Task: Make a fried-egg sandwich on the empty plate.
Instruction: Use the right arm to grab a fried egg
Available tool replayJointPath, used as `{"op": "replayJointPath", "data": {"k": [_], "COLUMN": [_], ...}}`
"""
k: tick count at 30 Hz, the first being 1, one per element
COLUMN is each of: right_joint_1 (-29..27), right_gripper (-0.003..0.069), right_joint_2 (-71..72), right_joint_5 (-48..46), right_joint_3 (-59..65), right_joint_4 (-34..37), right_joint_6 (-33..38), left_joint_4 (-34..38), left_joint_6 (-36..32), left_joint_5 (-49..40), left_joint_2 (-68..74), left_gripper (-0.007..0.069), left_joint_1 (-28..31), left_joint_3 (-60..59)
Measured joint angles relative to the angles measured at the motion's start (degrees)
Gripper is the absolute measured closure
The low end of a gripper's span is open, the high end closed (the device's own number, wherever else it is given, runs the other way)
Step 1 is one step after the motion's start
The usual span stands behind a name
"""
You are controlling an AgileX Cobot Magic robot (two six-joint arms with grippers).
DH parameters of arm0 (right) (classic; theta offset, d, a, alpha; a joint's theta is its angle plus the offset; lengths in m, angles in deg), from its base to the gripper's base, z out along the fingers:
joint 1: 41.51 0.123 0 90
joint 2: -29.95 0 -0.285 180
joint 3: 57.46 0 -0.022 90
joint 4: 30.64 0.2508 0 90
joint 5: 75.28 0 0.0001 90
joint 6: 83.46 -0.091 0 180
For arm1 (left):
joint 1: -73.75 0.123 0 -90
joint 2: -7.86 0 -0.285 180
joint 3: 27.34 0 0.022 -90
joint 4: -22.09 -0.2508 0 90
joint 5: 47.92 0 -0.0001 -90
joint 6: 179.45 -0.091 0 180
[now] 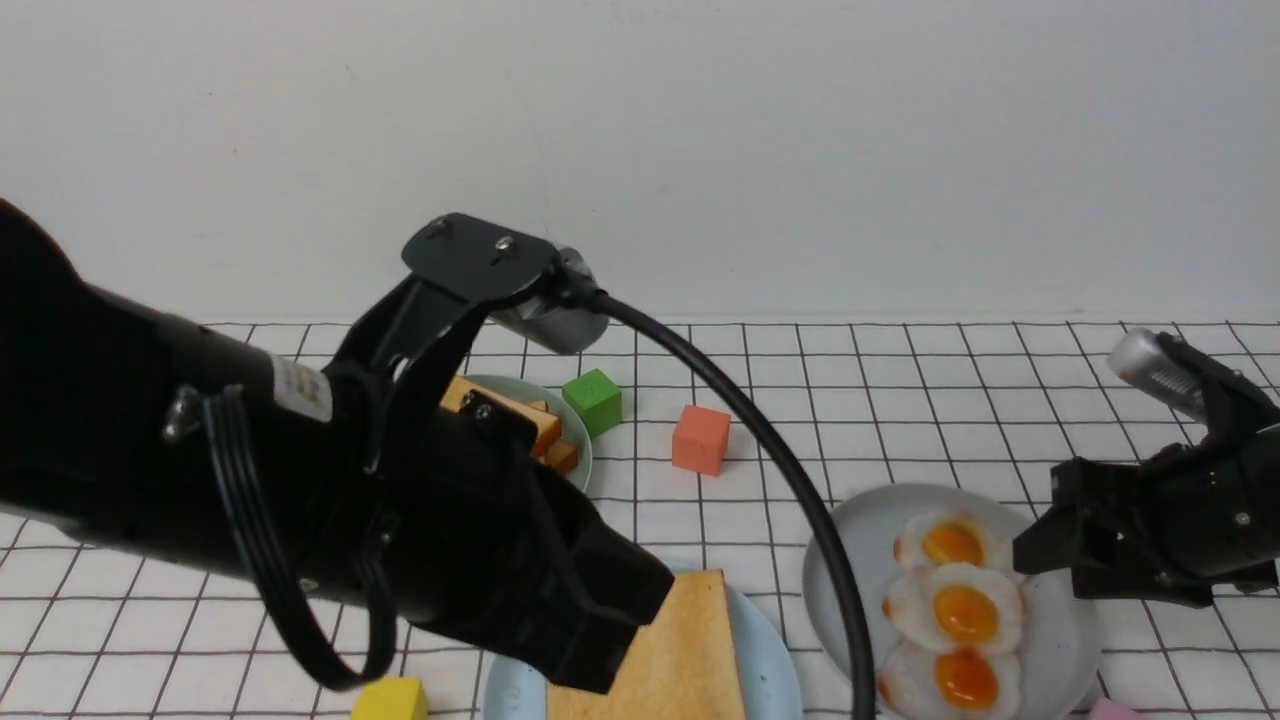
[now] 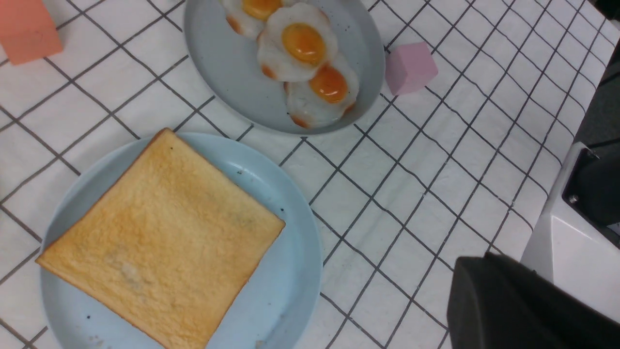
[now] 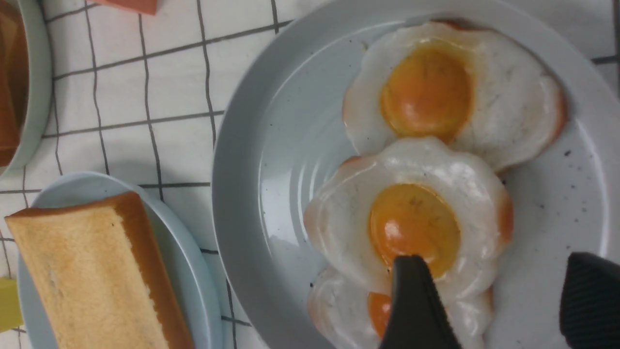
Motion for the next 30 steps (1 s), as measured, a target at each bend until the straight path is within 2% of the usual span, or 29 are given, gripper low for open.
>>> {"op": "replayJointPath", "data": {"k": [6,19,23,26,28,30], "right_joint_1": [0.0,0.0,0.0,-0.56,-1.62,-2.76], "right_gripper": [0.0242,0.0251,0.0328,0.0492,0.0562,0.0564], "right_joint_2": [-4.08,-8.8,-9.67,-9.67,-9.67,-9.67], "right_joint_5": [2.08,3.62,3.79,3.85,2.37,0.95], "right_joint_3": [-0.06,-0.13,-0.13,-0.13,-0.14,-0.14], "right_joint_4": [6.48,8.0,11.33,12.27,12.79,13.24], "right_joint_6": [4.59,5.0,5.35,5.46,5.46,5.46], "left_joint_4": [0.0,0.0,0.0,0.0,0.0,0.0], "left_joint_6": [0.05,0.05,0.06,0.06,0.12,0.12], "left_joint_5": [0.55,0.62,0.56,0.36,-0.03,-0.23], "left_joint_2": [0.84,0.88,0.88,0.88,0.88,0.88], "left_gripper": [0.0638,0.0638,0.0638,0.0638,0.0638,0.0638], "left_joint_1": [0.0,0.0,0.0,0.0,0.0,0.0], "left_joint_3": [-0.2,-0.2,-0.2,-0.2,-0.2,-0.2]}}
